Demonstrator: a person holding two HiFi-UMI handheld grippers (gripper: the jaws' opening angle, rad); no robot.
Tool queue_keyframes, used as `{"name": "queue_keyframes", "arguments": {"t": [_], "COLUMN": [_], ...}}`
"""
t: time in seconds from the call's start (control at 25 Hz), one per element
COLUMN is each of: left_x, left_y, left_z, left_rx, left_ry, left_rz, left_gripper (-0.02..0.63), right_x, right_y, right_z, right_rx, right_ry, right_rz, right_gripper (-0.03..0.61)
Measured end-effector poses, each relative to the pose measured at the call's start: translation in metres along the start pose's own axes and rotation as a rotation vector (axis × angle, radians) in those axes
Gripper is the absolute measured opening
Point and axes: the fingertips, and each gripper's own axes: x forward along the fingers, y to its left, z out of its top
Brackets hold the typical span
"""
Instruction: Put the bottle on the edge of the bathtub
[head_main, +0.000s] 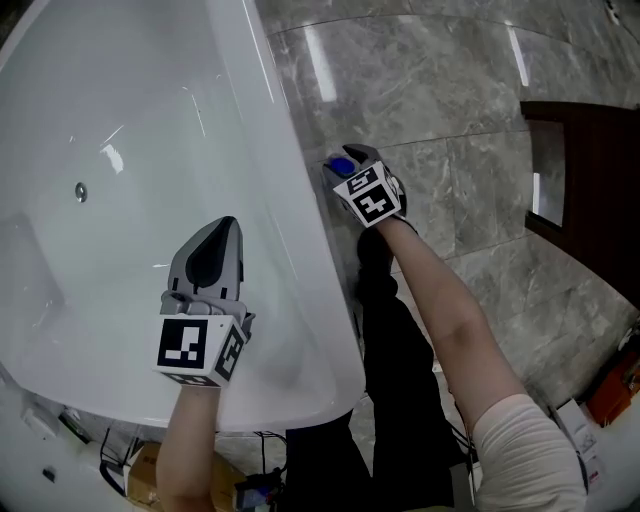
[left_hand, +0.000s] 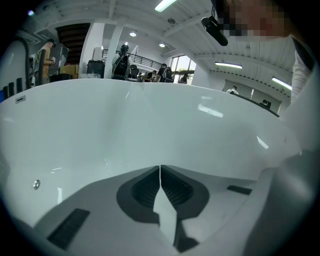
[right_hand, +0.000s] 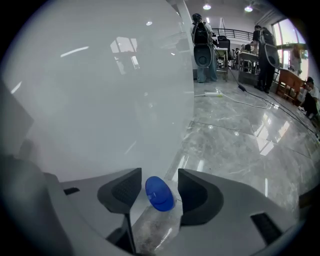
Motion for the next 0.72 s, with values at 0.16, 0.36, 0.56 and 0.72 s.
{"name": "queue_keyframes", "arguments": {"t": [0.16, 0.36, 0.56, 0.72], "left_x": [-0.018, -0.049, -0.079, -0.101], "left_y": [0.001, -0.006, -0.018, -0.025], "left_z": [0.010, 0.038, 0.065, 0.074], "left_rx": [0.036, 0.026, -0.002, -0.042], "left_ry": [0.001, -0.015, -0.052, -0.053], "left_rz": [0.010, 0.009, 0.000, -0.014], "left_gripper": [0.062, 0.062, 0.061, 0.061], "right_x": [-0.039, -0.121, -0.211, -0.264], "right_y": [0.002, 0.007, 0.024, 0.048], "right_z": [0.013, 0.038, 0.077, 0.113], "right_rx": [0.060, 0.191, 0.242, 0.268], "right_ry": [-0.052, -0.111, -0.146, -0.164], "right_rz": [-0.018, -0.044, -0.054, -0.036], "right_gripper": [0.229, 0.230, 0.230, 0.229]}}
